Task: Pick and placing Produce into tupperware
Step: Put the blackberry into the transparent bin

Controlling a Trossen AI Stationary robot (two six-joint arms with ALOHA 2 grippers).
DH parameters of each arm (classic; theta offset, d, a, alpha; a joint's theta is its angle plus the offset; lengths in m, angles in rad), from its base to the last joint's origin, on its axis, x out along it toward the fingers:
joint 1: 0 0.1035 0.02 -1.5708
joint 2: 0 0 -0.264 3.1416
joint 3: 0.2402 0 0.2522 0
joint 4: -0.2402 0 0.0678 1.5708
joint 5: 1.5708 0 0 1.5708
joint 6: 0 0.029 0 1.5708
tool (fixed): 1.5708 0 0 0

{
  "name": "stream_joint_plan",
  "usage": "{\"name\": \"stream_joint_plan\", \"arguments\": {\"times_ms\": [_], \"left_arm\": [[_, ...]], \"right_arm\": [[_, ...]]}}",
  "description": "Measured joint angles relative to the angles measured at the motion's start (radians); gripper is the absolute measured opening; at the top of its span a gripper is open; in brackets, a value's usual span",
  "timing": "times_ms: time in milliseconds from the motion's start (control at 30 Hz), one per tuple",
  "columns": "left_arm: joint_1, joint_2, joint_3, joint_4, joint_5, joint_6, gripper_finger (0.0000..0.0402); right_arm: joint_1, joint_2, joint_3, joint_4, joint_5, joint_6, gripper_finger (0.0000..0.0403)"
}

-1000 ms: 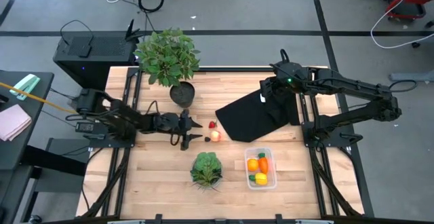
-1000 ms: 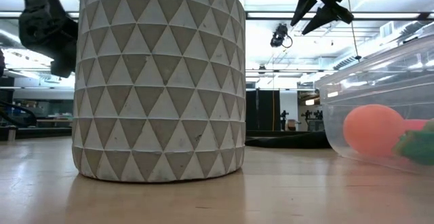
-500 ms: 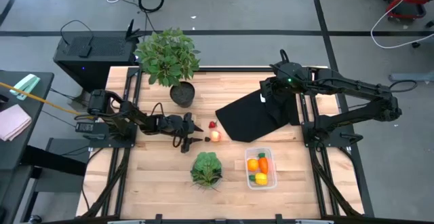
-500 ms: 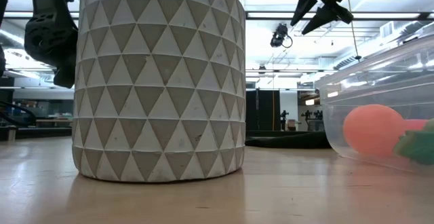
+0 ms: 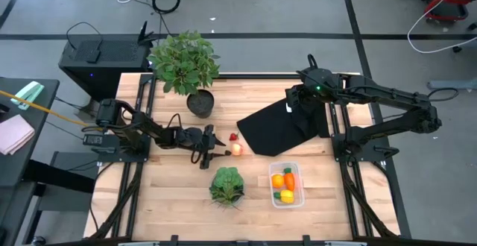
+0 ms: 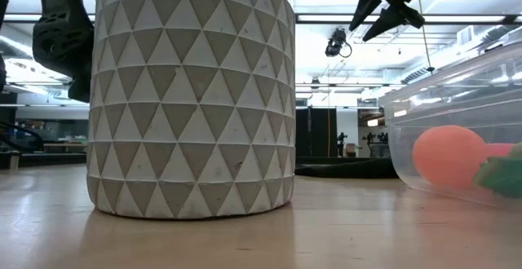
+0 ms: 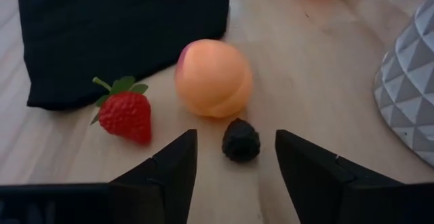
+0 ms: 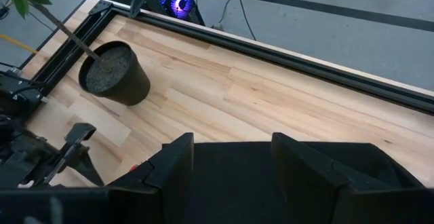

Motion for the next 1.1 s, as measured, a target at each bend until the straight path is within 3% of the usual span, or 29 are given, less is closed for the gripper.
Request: {"name": "stream_joint_plan", "arguments": {"times_ms": [500,1100], "left_arm": [[-0.002,0.000,0.000,-0.005,0.005,-0.034,0.0261],[-0.001,0.030,0.021,-0.024,0.028,-0.208,0.0251]], "right_arm": [[0.000,0.000,0.000,0.001,0.000,0.008,0.0205],[0.001,0.000,0.000,0.002,0.000,0.027,0.0205]]}}
